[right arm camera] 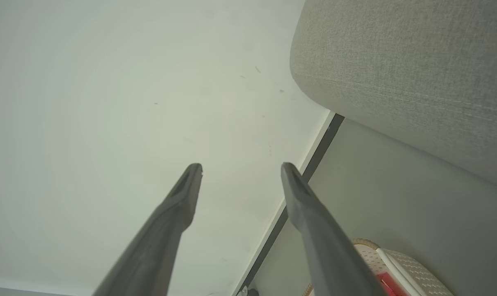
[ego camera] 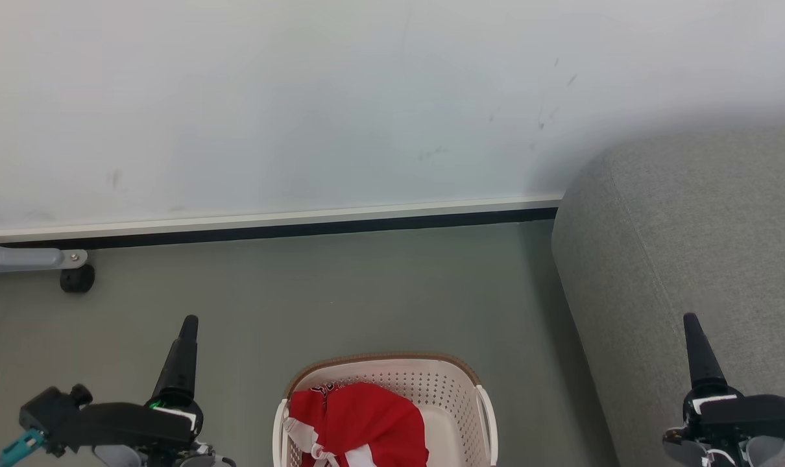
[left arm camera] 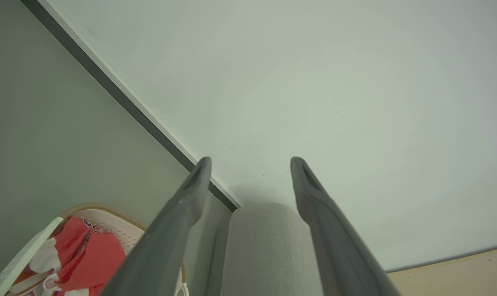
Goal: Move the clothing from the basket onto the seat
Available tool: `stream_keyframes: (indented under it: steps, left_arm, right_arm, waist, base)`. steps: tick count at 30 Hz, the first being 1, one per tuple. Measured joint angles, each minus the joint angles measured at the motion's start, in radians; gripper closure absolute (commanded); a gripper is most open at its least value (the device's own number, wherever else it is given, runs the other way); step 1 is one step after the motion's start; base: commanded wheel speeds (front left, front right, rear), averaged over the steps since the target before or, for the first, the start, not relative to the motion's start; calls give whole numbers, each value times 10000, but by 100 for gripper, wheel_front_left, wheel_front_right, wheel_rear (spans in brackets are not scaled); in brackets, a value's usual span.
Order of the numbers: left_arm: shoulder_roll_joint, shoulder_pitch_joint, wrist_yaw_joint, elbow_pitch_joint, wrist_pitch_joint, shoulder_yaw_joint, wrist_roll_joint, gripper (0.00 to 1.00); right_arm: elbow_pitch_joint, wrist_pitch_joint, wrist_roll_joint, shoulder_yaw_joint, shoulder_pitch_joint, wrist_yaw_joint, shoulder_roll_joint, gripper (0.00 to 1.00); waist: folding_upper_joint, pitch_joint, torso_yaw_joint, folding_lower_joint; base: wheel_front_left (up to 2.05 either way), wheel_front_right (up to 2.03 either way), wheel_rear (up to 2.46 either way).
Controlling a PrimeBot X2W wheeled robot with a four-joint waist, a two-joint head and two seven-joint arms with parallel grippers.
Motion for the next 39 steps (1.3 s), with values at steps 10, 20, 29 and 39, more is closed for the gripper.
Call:
stream_keyframes:
  steps: [10, 20, 29, 39]
  left_arm:
    - [500, -273, 408, -173, -353, -690, 1833, 0]
    - [863, -475, 936, -257, -750, -1360, 3526, 0]
    - [1001, -479, 1287, -119, -1060, -1649, 4552, 0]
    - [1034, -478, 1615, 113, -1444, -1871, 5597, 0]
  right_arm:
    - [-153, -345, -1902, 779, -261, -357, -430, 0]
    - [-163, -731, -3898, 1565, -480, -861, -905, 0]
    - [6, -1049, -5321, 2050, -571, -1150, -1091, 0]
    - [253, -1442, -6711, 2625, -672, -1488, -1124, 0]
  waist:
    - [0, 16, -23, 0]
    - [0, 29, -7, 0]
    - [0, 37, -14, 0]
    - [0, 7, -38, 0]
  base:
    - [0, 0, 0]
    - [0, 0, 0]
    - [0, 0, 0]
    - [0, 0, 0]
